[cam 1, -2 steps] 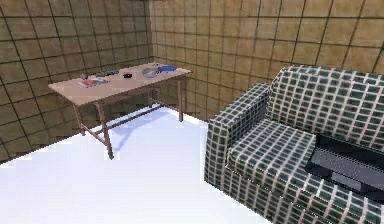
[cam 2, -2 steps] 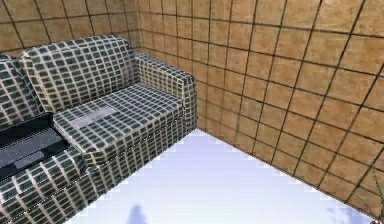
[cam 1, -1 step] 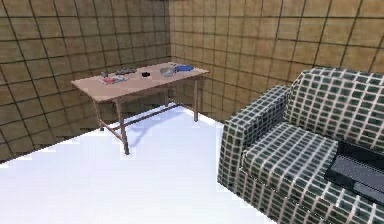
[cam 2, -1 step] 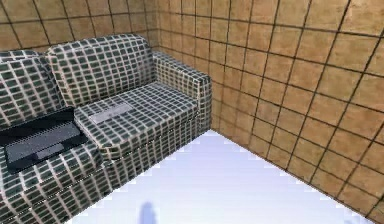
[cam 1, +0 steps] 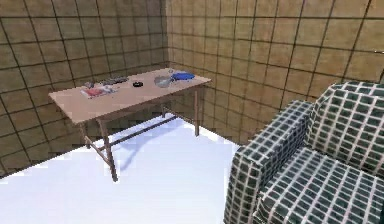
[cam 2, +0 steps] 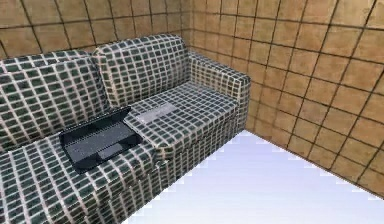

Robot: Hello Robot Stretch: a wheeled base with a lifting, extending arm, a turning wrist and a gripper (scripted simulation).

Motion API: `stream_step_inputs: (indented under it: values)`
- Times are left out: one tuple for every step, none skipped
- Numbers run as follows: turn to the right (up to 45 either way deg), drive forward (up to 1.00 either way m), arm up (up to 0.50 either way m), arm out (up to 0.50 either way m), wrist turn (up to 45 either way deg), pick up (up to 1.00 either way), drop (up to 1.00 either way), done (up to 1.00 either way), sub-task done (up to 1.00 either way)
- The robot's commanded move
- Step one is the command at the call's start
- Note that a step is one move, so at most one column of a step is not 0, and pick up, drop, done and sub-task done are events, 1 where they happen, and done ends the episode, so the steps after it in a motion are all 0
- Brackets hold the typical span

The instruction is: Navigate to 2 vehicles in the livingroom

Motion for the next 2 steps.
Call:
stream_step_inputs:
  values:
    - [-42.0,0.0,0.0,0.0,0.0,0.0,0.0,0.0,0.0]
    - [0.0,0.95,0.0,0.0,0.0,0.0,0.0,0.0,0.0]
